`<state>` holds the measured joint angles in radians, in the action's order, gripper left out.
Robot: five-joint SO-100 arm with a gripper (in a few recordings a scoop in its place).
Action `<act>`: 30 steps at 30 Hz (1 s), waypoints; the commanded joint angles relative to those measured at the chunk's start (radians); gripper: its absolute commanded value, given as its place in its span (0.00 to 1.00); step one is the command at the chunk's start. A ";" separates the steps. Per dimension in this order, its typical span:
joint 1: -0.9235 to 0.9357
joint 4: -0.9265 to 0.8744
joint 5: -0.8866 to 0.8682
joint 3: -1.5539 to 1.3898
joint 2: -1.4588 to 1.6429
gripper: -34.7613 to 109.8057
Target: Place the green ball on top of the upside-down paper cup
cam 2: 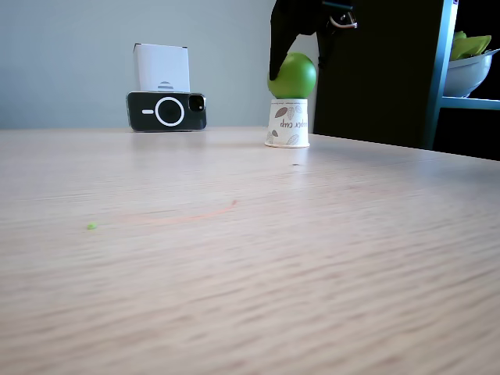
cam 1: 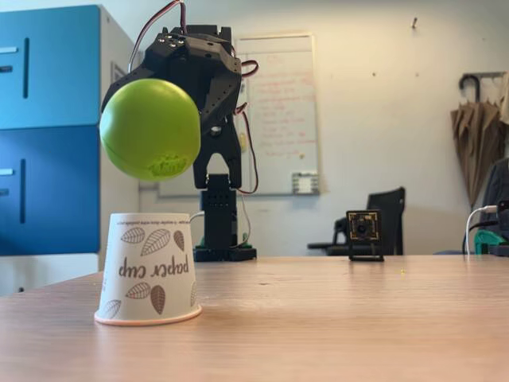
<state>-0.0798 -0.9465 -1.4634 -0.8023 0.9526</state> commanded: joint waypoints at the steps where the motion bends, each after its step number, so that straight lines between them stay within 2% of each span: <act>1: 0.008 0.028 0.003 -0.003 0.094 0.53; 9: 0.006 0.123 -0.014 -0.114 0.225 0.53; 19: 0.057 0.434 -0.026 -0.531 0.574 0.52; 22: 0.091 0.442 -0.028 -0.672 0.715 0.45; 27: 0.149 0.440 -0.029 -0.968 1.002 0.27; 30: 0.167 0.414 -0.025 -1.167 1.195 0.24</act>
<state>0.0752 -0.5200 -1.4895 -1.8316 1.9558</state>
